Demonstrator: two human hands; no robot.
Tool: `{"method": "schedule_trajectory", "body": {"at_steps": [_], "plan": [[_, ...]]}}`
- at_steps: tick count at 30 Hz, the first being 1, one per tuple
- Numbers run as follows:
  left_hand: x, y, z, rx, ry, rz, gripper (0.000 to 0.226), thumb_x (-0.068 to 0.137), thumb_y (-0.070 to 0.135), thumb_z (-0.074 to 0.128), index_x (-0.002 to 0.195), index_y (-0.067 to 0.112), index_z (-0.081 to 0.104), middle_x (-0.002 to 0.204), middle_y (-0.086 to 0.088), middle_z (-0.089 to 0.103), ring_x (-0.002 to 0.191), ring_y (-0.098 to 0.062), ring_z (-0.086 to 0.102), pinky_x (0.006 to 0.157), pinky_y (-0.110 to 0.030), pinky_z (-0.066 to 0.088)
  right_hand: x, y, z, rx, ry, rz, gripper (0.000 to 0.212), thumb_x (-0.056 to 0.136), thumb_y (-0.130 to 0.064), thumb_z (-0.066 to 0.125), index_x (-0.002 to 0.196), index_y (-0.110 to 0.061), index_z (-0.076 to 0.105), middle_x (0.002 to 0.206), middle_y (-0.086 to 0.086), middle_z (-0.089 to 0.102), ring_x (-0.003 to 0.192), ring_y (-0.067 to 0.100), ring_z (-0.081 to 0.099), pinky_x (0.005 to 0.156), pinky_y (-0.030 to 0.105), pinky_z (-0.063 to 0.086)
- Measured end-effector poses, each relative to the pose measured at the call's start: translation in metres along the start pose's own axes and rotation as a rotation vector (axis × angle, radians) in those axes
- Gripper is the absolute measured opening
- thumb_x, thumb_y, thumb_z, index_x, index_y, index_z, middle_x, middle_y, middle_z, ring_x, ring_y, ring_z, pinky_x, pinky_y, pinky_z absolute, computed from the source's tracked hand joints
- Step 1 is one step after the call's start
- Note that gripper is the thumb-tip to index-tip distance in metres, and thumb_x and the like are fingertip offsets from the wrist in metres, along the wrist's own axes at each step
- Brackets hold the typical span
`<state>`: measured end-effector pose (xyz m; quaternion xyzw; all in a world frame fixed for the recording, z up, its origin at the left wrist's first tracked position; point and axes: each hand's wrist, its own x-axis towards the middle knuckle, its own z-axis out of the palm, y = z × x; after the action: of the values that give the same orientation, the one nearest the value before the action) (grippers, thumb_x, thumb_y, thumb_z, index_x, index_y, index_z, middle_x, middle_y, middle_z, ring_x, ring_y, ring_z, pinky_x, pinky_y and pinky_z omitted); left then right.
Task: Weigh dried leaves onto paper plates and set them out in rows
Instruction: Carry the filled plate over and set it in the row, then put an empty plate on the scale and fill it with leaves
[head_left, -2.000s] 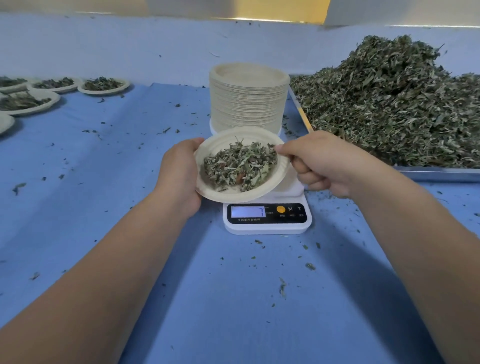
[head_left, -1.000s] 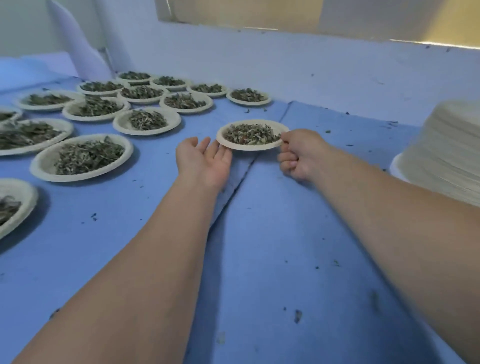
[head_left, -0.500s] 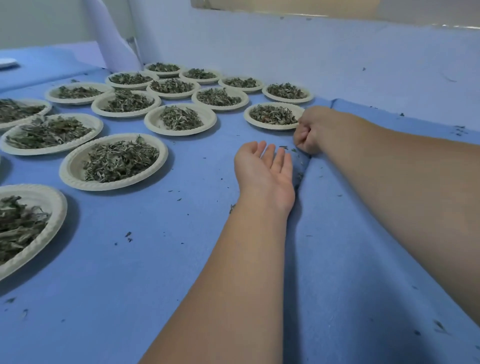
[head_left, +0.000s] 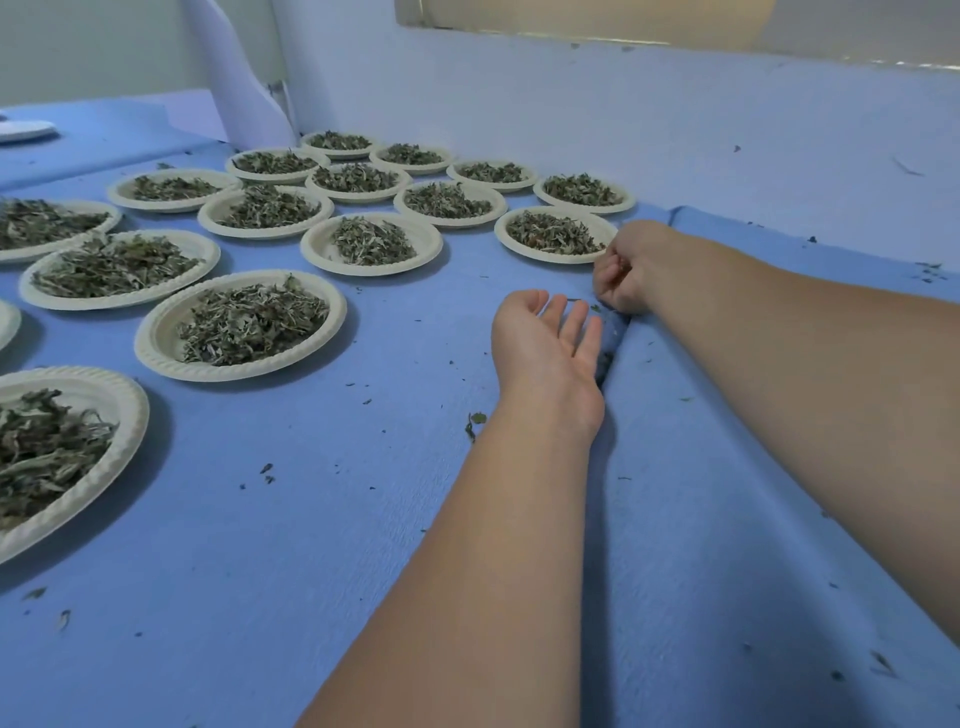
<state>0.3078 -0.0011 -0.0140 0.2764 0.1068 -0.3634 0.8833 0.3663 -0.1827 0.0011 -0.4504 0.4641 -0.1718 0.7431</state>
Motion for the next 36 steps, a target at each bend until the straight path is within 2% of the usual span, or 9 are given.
{"method": "schedule_trajectory", "body": {"at_steps": [7,10,13,17,20,25,29,33,36], "plan": [[-0.004,-0.007,0.006,0.246,0.002,0.113,0.021,0.101,0.017,0.051,0.115,0.007,0.063,0.125,-0.007,0.067,0.11,-0.022,0.069,0.088,-0.031,0.059,-0.049,0.007,-0.027,-0.132,-0.133,-0.093,0.036,0.096,0.001,0.018,0.074,-0.015,0.042,0.049,-0.003,0.038,0.032,0.005,0.029,0.03,0.014,0.022],[-0.013,-0.018,0.015,0.499,0.026,0.281,0.013,0.1,0.014,0.053,0.093,0.014,0.064,0.107,-0.004,0.07,0.095,-0.018,0.072,0.077,-0.031,0.059,-0.094,0.023,-0.047,-0.125,-0.166,-0.169,0.03,0.101,0.004,0.025,0.086,-0.006,0.049,0.07,0.007,0.054,0.049,0.008,0.048,0.037,0.013,0.037],[-0.032,-0.037,0.023,0.625,0.001,0.357,0.013,0.098,0.012,0.047,0.096,0.014,0.06,0.111,-0.01,0.073,0.085,-0.022,0.071,0.083,-0.038,0.06,-0.148,0.034,-0.085,-0.051,-0.216,-0.27,0.035,0.097,0.015,0.028,0.115,-0.004,0.052,0.098,0.014,0.061,0.056,0.016,0.07,0.049,0.021,0.056],[-0.07,-0.072,0.038,0.953,-0.249,0.477,0.025,0.084,0.025,0.049,0.104,0.023,0.062,0.113,-0.005,0.073,0.089,-0.02,0.072,0.093,-0.047,0.059,-0.226,0.054,-0.164,-0.091,-0.261,-0.42,0.045,0.091,0.02,0.033,0.11,-0.008,0.061,0.103,0.008,0.07,0.09,0.023,0.077,0.078,0.034,0.063],[-0.103,-0.101,0.048,1.183,-0.457,0.565,0.031,0.081,0.02,0.053,0.107,0.029,0.068,0.113,0.007,0.072,0.106,-0.017,0.069,0.101,-0.048,0.055,-0.274,0.081,-0.232,-0.179,-0.251,-0.472,0.051,0.087,0.025,0.04,0.104,-0.013,0.07,0.112,0.004,0.072,0.102,0.017,0.074,0.082,0.031,0.062],[-0.152,-0.166,0.057,1.354,-0.691,0.589,0.04,0.07,0.021,0.051,0.099,0.043,0.067,0.105,0.028,0.071,0.099,-0.002,0.069,0.094,-0.027,0.054,-0.327,0.115,-0.36,-0.124,-0.118,-0.539,0.063,0.081,0.037,0.036,0.1,-0.01,0.074,0.116,0.0,0.074,0.111,0.013,0.07,0.085,0.026,0.06],[-0.173,-0.205,0.086,1.398,-0.731,0.666,0.042,0.078,0.013,0.054,0.104,0.044,0.066,0.103,0.03,0.066,0.093,0.007,0.064,0.072,-0.015,0.053,-0.338,0.117,-0.437,-0.027,0.084,-0.652,0.064,0.077,0.04,0.032,0.103,-0.005,0.07,0.113,0.007,0.075,0.113,0.017,0.07,0.088,0.029,0.058],[-0.178,-0.226,0.119,1.58,-0.816,1.087,0.049,0.083,0.006,0.056,0.127,0.025,0.065,0.13,0.013,0.064,0.124,-0.011,0.054,0.101,-0.022,0.04,-0.329,0.12,-0.481,0.008,0.282,-0.782,0.061,0.079,0.037,0.034,0.096,-0.008,0.071,0.104,0.006,0.077,0.11,0.019,0.071,0.091,0.028,0.058],[-0.173,-0.235,0.145,1.887,-0.79,1.246,0.053,0.086,0.005,0.052,0.137,0.019,0.061,0.139,-0.002,0.063,0.133,-0.025,0.05,0.104,-0.031,0.039,-0.323,0.123,-0.491,-0.063,0.404,-0.892,0.06,0.08,0.034,0.036,0.092,-0.013,0.07,0.098,-0.001,0.077,0.107,0.016,0.071,0.088,0.021,0.057]]}}
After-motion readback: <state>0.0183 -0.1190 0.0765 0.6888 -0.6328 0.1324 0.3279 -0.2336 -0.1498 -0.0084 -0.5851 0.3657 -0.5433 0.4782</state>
